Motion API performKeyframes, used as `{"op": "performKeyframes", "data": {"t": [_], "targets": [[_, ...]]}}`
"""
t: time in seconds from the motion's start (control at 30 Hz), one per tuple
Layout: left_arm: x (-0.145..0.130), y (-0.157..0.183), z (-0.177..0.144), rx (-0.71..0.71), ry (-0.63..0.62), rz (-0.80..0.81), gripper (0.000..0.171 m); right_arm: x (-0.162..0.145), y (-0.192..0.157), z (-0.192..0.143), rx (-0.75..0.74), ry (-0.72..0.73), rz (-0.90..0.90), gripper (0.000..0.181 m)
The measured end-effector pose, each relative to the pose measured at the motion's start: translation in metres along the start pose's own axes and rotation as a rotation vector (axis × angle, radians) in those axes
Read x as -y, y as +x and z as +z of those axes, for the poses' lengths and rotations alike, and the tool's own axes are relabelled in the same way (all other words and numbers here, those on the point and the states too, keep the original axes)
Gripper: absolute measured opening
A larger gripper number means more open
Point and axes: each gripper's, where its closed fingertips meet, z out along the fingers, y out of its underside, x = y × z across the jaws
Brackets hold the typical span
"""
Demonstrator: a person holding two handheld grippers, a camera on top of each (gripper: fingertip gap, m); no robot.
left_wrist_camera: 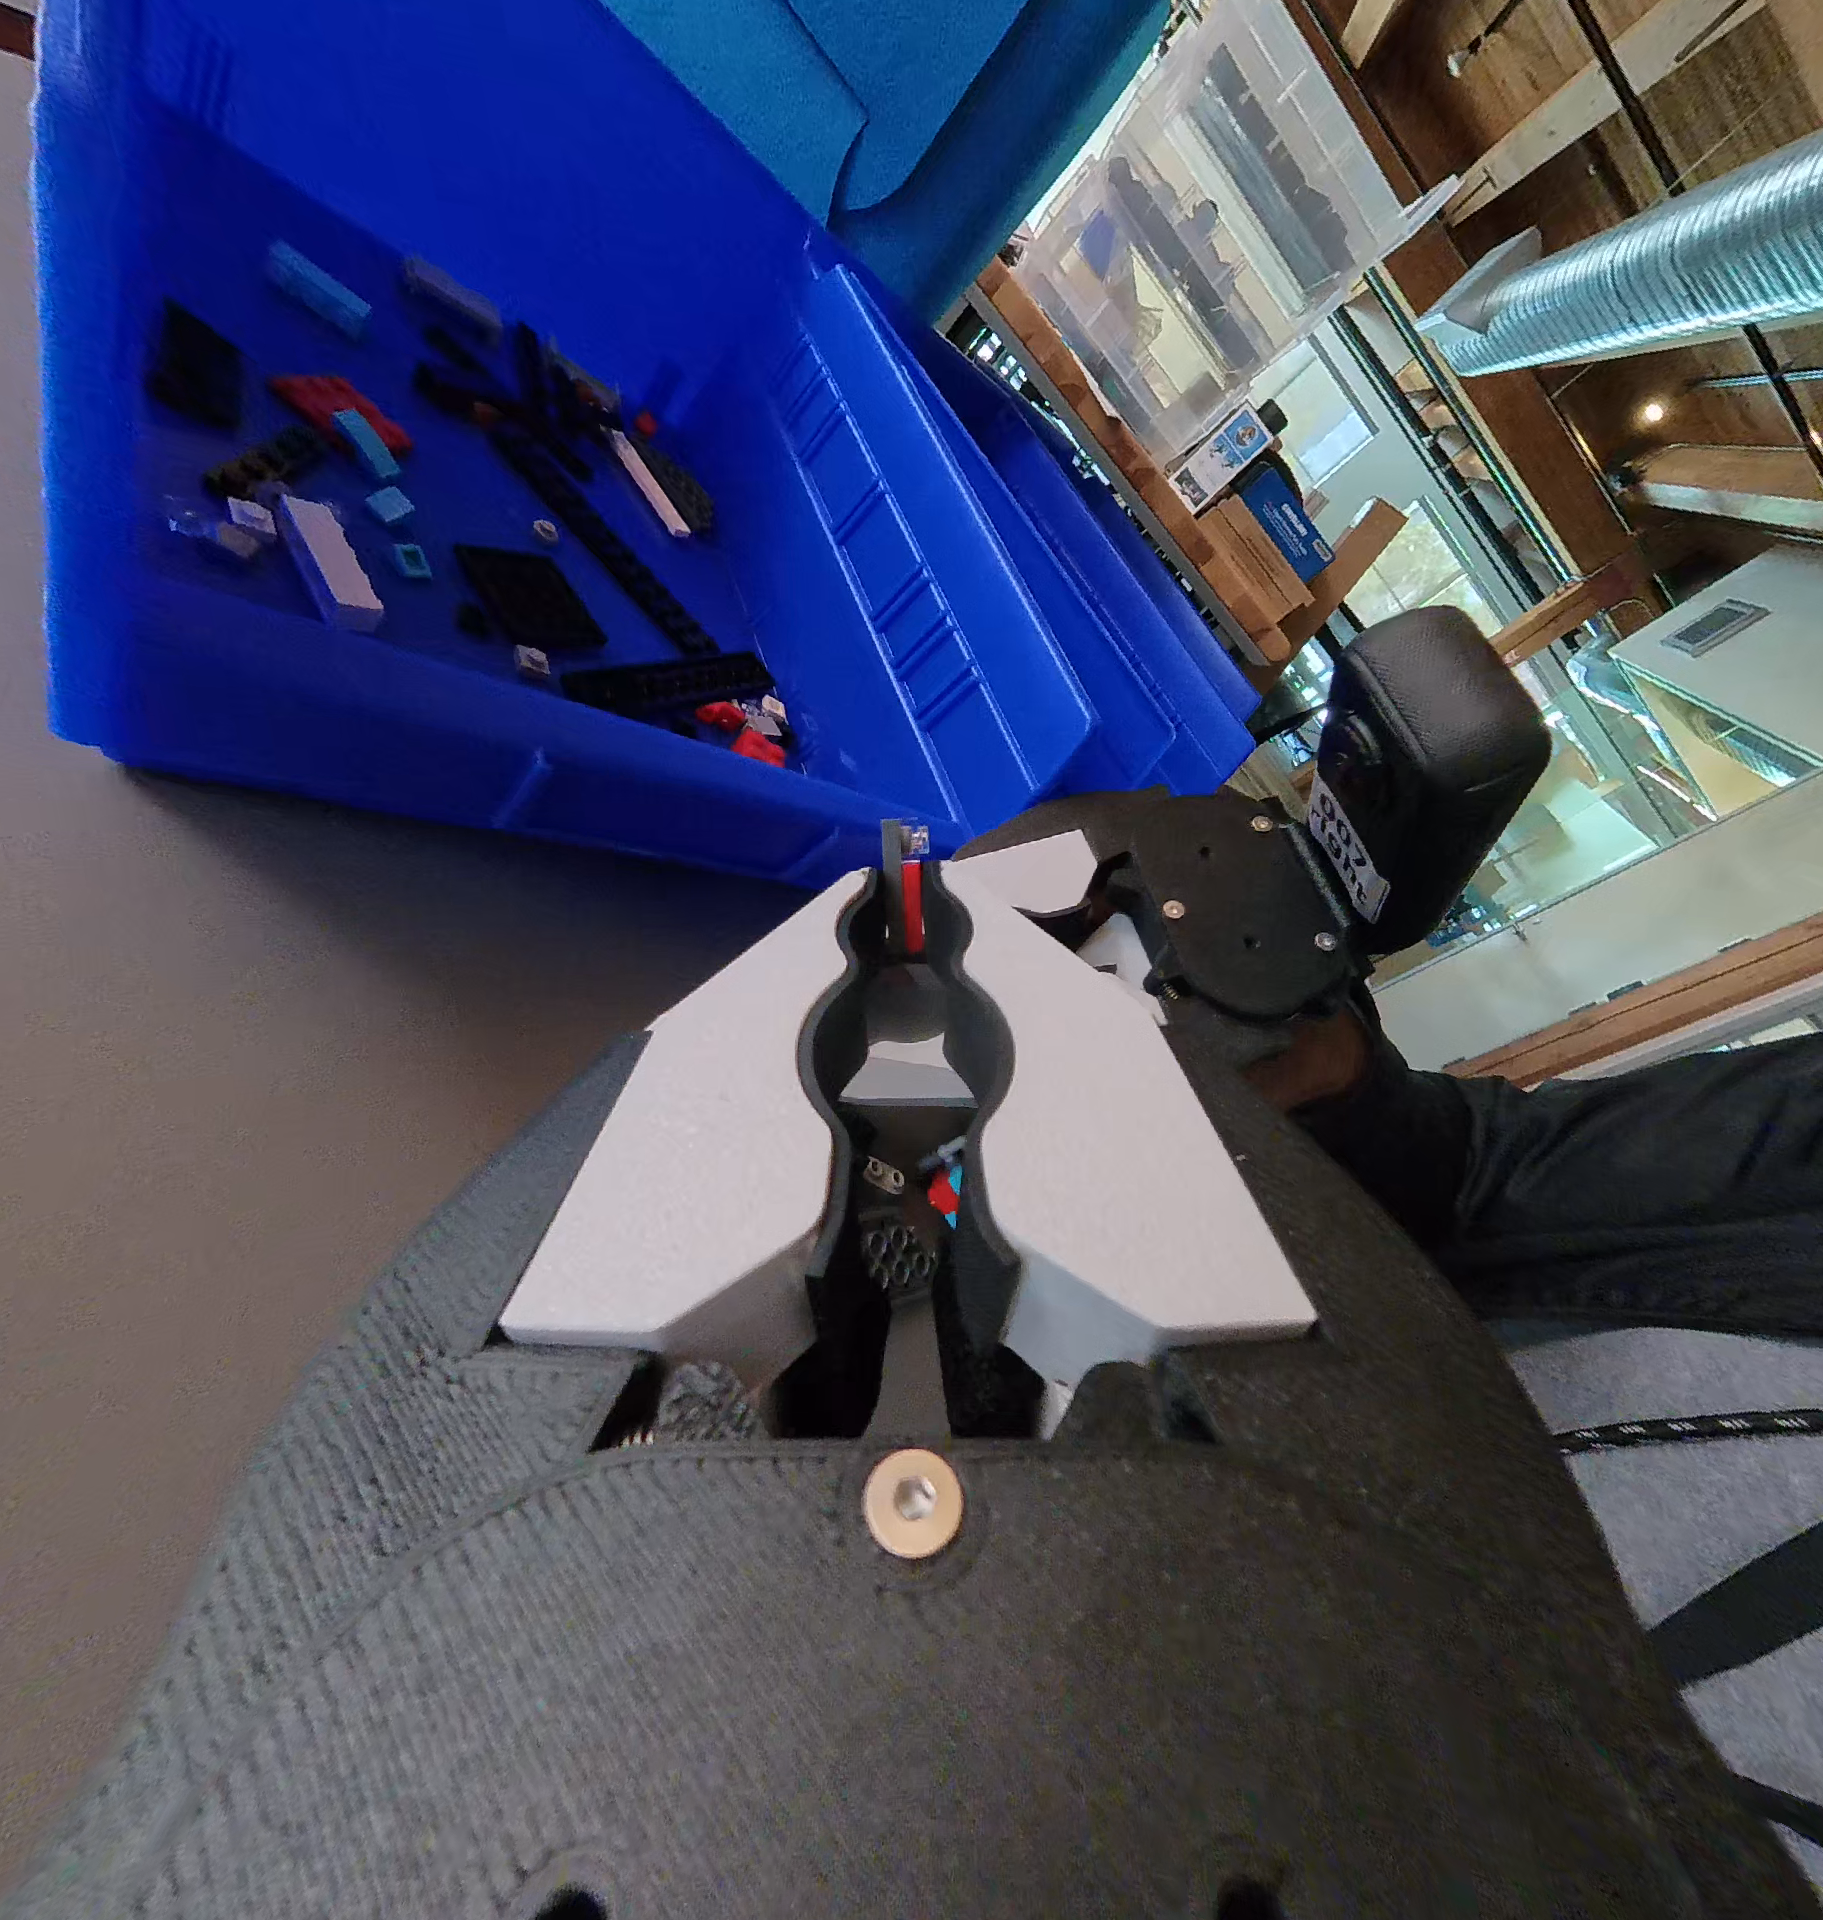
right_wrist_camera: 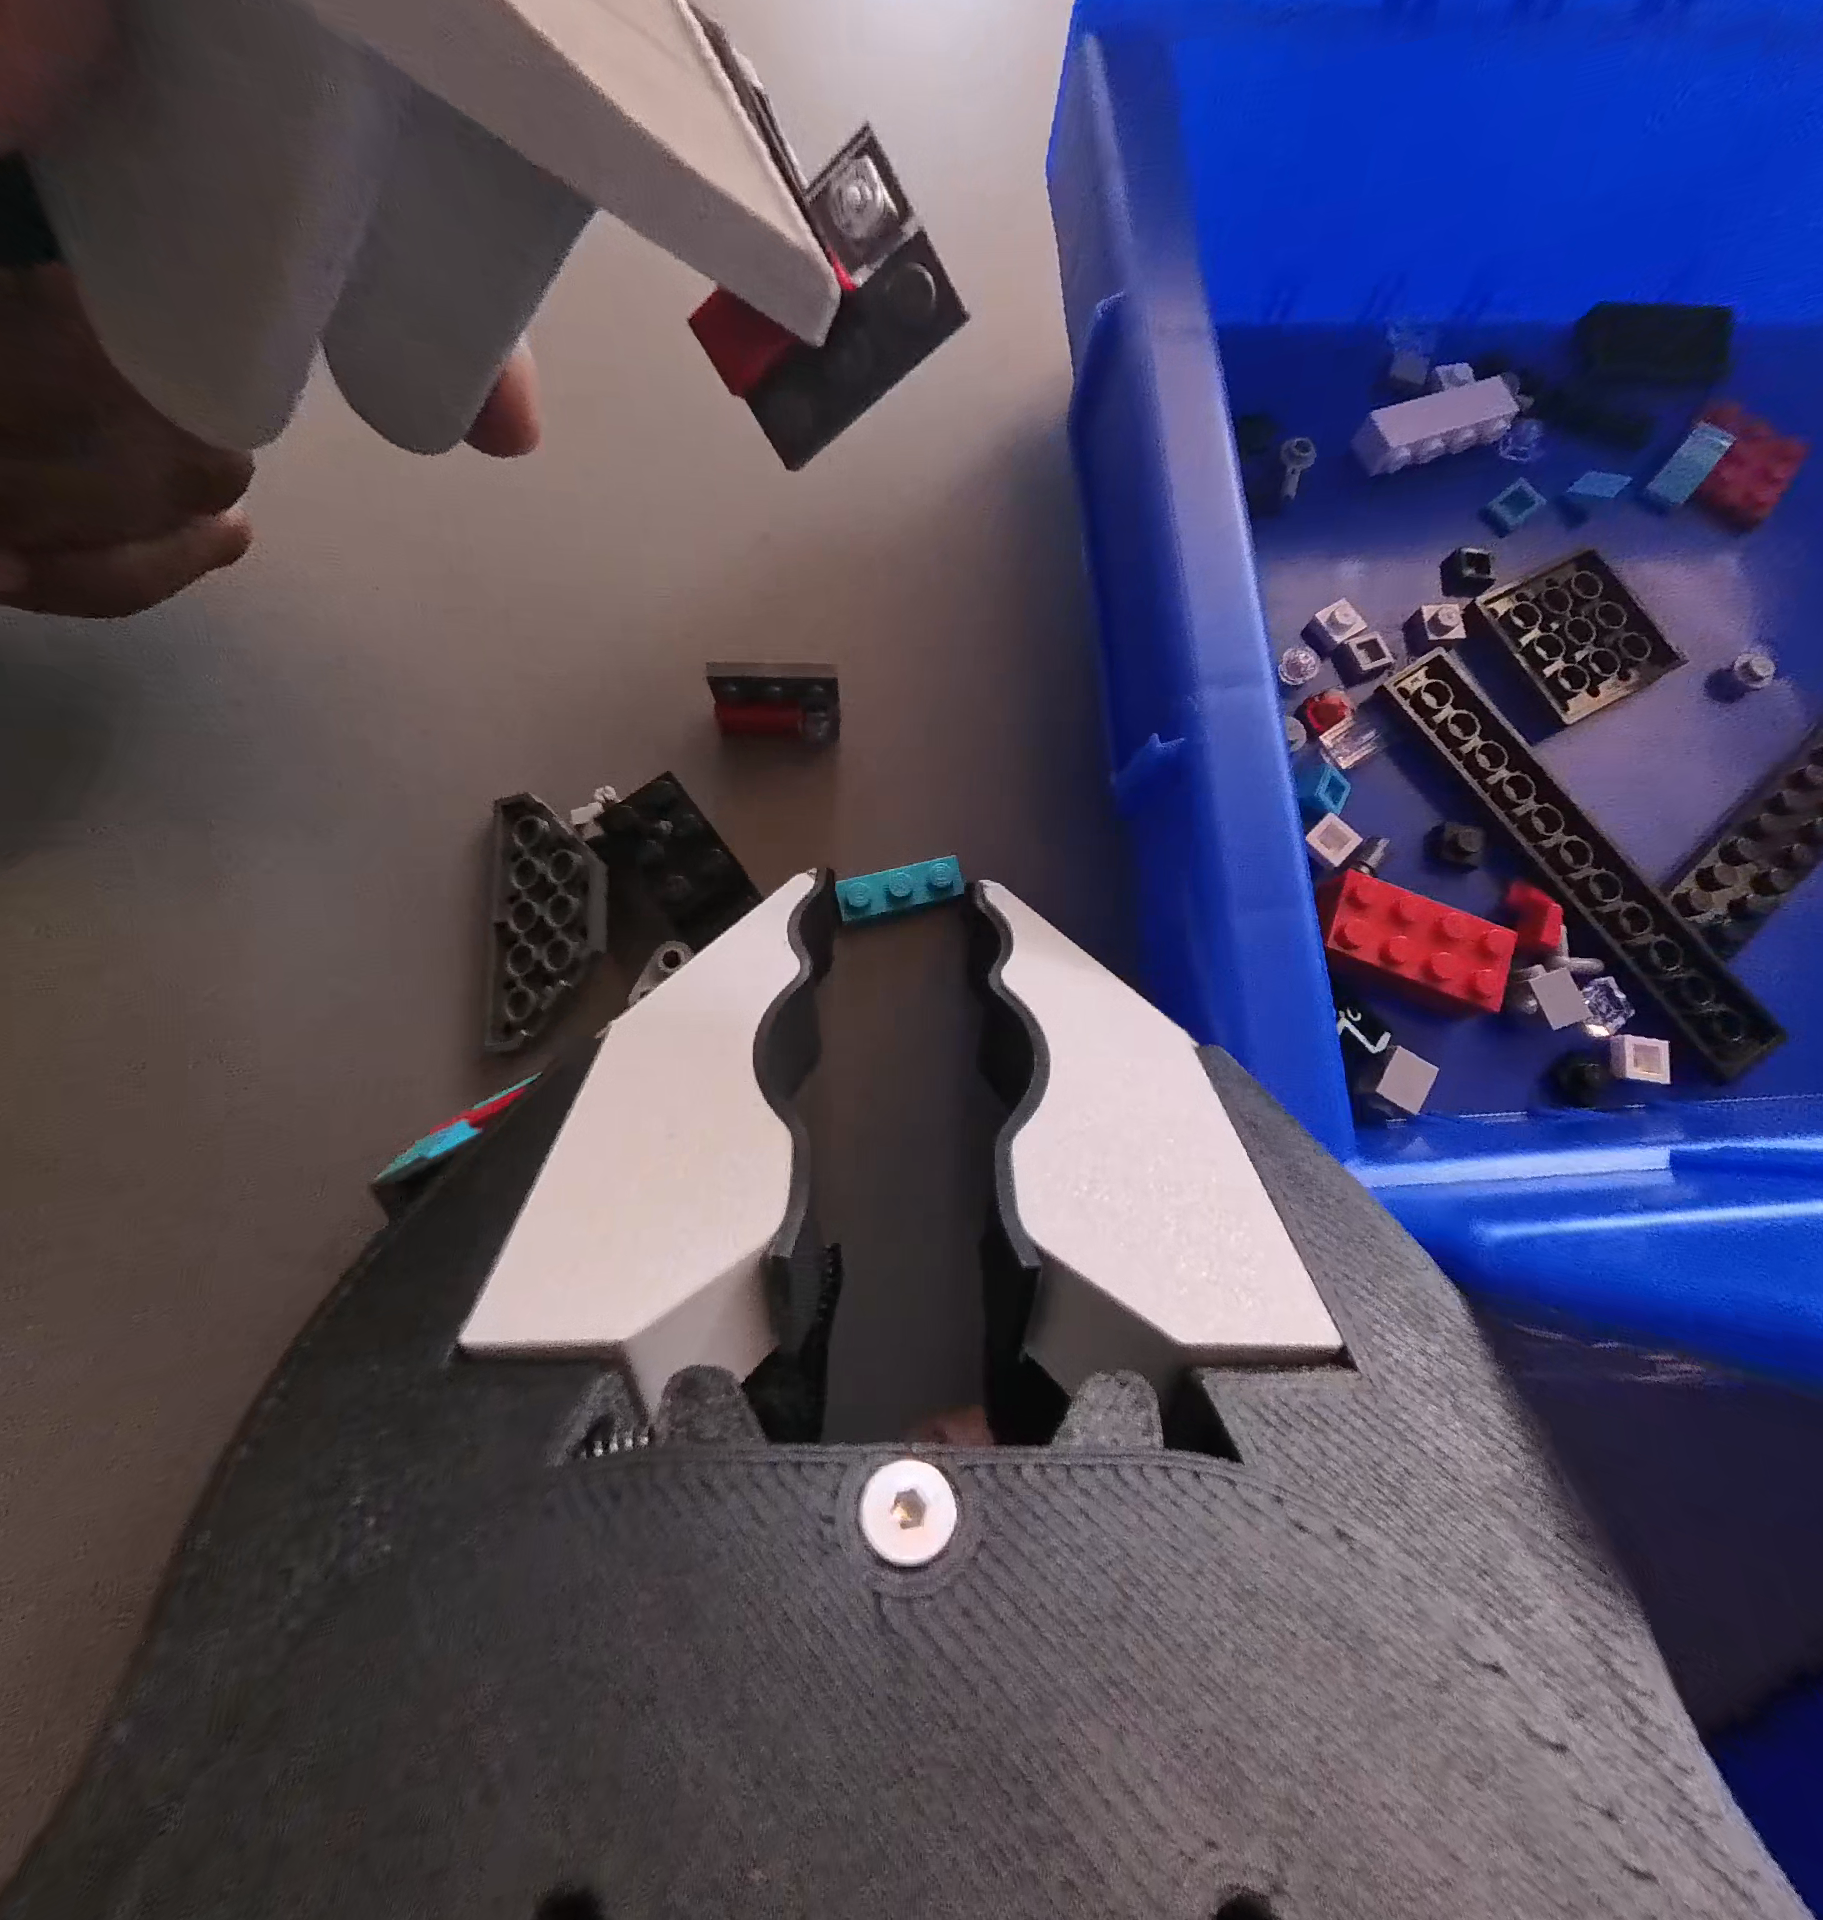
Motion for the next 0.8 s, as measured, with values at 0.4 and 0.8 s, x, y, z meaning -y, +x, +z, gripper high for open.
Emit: {"op": "performKeyframes", "data": {"t": [0.4, 0.8], "targets": [[0.002, 0.001, -0.002, -0.014, 0.010, -0.007, 0.007, 0.022, 0.023, -0.107, -0.122, 0.229, -0.028, 0.026], [0.009, 0.005, -0.004, -0.020, 0.053, 0.005, 0.007, -0.150, 0.275, -0.339, -0.901, 0.034, 0.320, 0.027]]}}
